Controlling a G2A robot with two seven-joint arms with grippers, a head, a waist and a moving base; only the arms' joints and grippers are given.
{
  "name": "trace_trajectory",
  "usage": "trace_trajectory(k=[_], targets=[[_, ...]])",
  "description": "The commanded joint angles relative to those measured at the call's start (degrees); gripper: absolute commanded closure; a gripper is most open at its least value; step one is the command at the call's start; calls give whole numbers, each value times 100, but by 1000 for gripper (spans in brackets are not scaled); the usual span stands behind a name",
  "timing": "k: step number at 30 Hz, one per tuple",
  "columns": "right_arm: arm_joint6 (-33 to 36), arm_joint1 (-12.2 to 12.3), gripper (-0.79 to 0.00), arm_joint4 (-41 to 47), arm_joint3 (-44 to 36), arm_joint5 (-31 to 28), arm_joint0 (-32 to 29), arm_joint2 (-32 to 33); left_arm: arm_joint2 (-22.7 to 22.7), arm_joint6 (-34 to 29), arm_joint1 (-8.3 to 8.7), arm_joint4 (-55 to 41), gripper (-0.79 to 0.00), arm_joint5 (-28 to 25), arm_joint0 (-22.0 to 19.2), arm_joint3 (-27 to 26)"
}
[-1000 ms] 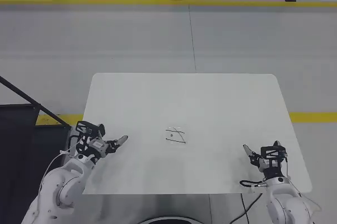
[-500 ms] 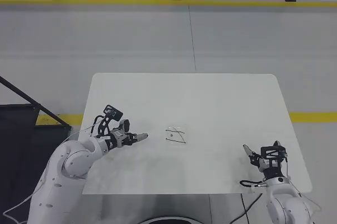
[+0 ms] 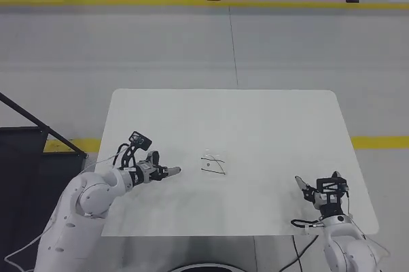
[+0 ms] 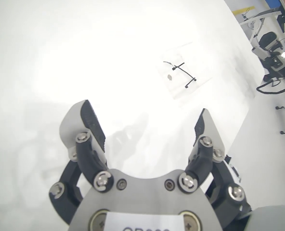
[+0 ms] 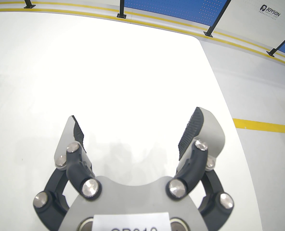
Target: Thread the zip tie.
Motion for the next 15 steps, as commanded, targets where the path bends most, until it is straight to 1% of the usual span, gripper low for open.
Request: trace_trajectory(k=[1,6,9,15], targets=[[0,0,-785,0,0,0,0,0,78,-247,-5,-449,-785,123,-136,89],[0,0,-785,0,0,0,0,0,381,-590,-34,-1004,-785,470,-486,327],[0,0,-785,0,0,0,0,0,643,-596,-72,-1135,-785,755,-672,502],[0,0,-785,0,0,0,0,0,1000,-644,-159,-1912,-785,1145,-1093,1147]])
